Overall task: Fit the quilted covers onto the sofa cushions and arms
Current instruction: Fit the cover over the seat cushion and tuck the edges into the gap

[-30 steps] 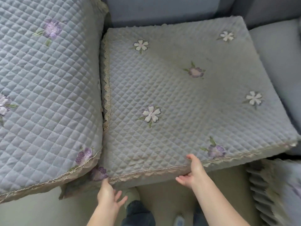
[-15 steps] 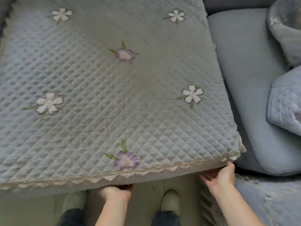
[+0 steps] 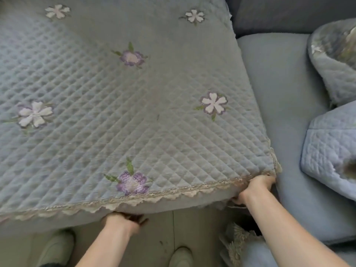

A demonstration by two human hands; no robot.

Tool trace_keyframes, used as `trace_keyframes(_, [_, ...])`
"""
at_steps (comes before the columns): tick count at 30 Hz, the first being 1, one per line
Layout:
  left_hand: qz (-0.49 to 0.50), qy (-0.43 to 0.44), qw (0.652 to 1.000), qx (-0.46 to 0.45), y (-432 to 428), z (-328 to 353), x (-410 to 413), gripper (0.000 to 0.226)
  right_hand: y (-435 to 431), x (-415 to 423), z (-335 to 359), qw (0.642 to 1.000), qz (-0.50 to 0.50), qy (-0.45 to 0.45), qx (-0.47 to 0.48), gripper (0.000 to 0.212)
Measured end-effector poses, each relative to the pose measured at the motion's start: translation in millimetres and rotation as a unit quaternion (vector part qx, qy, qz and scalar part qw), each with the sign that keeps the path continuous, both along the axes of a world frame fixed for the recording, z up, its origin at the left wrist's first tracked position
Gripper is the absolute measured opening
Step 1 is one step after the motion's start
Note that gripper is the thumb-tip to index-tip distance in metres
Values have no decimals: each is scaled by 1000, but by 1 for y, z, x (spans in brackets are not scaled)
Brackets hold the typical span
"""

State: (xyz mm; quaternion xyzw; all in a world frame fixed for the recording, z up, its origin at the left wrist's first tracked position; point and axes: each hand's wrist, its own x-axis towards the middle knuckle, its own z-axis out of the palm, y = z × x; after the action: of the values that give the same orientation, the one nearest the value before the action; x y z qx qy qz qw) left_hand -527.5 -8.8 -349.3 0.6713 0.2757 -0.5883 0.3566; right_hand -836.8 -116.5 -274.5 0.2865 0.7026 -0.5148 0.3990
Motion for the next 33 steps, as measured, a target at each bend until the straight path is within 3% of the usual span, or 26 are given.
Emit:
trace_keyframes(1, [18, 30, 999, 38, -3, 8, -15, 32, 9, 4, 1, 996, 86, 8, 29, 62])
trace_keyframes(3, [-46, 43, 996, 57, 8, 23, -1, 22, 30, 6, -3, 986, 141, 43, 72, 62])
trace_keyframes(8, [-76, -77, 993, 41, 30, 55, 101, 26, 37, 92, 14, 976, 185, 67, 97, 67])
trace_keyframes(11, [-16, -102, 994, 25, 36, 80, 178, 17, 47, 174, 27, 956, 232, 84, 160, 88])
trace_keyframes(13, [27, -112, 993, 20, 41, 96, 231, 9, 58, 235, 33, 951, 247, 68, 172, 88])
trace_keyframes(15, [73, -124, 989, 13, 45, 101, 279, 39, 72, 290, 36, 949, 256, 40, 181, 84])
trace_keyframes(17, [129, -148, 981, 2, 49, 102, 323, 48, 84, 342, 35, 942, 282, 18, 182, 81])
trace_keyframes(22, [228, -168, 957, -55, 67, 104, 430, 23, 108, 473, 25, 936, 306, -41, 171, 73])
trace_keyframes(25, [175, -109, 974, -94, 75, 95, 486, 41, 118, 543, 18, 940, 292, -60, 163, 78])
trace_keyframes(27, [87, -55, 991, -89, 68, 84, 505, 24, 121, 582, 15, 947, 267, -58, 170, 89])
trace_keyframes(30, [50, -44, 993, -99, 72, 69, 498, 38, 119, 610, 10, 960, 205, -31, 188, 102])
trace_keyframes(33, [8, -45, 991, -124, 81, 65, 494, 28, 119, 616, 6, 964, 185, -9, 192, 107])
